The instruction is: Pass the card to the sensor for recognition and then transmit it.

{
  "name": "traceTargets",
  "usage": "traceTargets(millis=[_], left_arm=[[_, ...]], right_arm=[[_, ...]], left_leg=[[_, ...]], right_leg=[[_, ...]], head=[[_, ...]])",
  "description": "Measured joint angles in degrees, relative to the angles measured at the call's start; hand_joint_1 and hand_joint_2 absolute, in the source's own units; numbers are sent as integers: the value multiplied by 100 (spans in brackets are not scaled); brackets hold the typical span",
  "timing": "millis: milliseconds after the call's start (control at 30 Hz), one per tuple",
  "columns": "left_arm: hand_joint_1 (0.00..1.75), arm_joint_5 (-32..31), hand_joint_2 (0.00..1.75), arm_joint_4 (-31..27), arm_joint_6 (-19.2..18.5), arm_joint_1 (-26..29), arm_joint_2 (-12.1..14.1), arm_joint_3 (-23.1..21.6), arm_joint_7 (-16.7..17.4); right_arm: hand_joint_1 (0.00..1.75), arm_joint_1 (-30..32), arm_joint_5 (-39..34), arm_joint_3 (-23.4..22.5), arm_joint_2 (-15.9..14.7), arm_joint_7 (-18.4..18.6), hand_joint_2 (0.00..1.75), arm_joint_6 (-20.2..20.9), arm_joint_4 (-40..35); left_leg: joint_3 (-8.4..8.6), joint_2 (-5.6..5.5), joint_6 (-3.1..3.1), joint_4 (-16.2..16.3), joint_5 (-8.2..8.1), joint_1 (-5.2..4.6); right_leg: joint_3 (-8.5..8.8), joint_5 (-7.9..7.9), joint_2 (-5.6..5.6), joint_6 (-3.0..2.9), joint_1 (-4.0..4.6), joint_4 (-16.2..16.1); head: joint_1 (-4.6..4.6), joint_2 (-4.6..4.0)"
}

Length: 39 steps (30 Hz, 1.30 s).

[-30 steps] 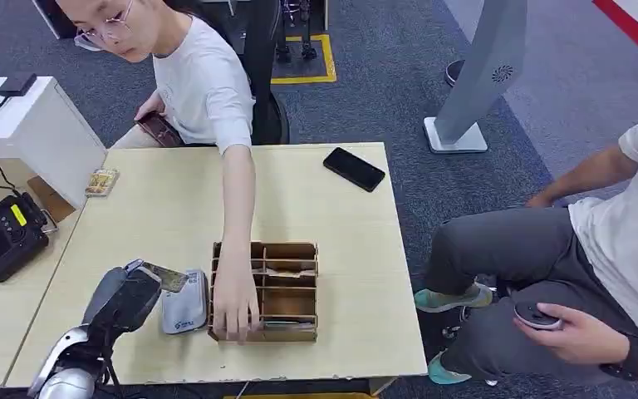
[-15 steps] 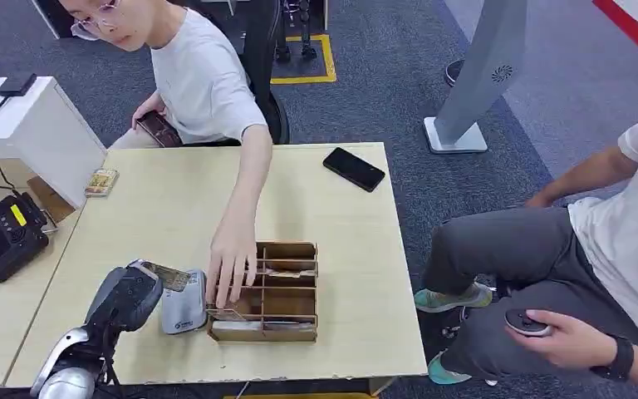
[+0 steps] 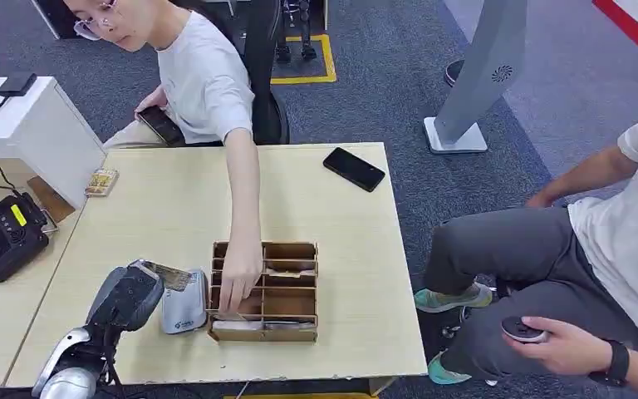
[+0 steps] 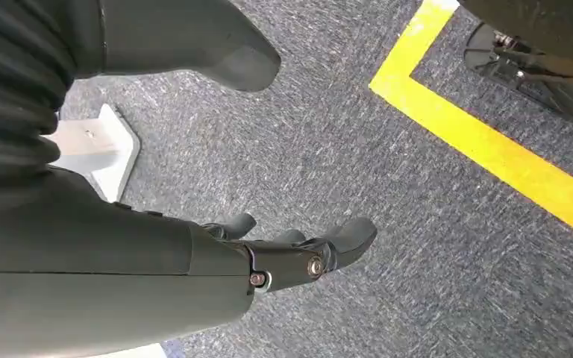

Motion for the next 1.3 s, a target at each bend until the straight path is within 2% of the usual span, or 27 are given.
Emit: traceTargets(millis=[233,400,1300], left_arm=[[175,-19,175,98,131,-2,-4,0,9],[175,-310,175,225,247,-2,-4,0,129],[175,-651,175,671,330,13,-4,2,129]], right_arm=[[0,-4,28,0,7,4,175,37,35],[0,-8,83,0,15,4,175,63,66],[0,-30,184,0,42,24,175,57,142]], left_leg=[[-1,0,0,0,0,0],[-1,0,0,0,0,0],[-2,0,0,0,0,0]], right_leg=[[0,0,0,0,0,0],[0,0,0,0,0,0],[0,0,0,0,0,0]], head=[[0,0],[0,0],[-2,0]])
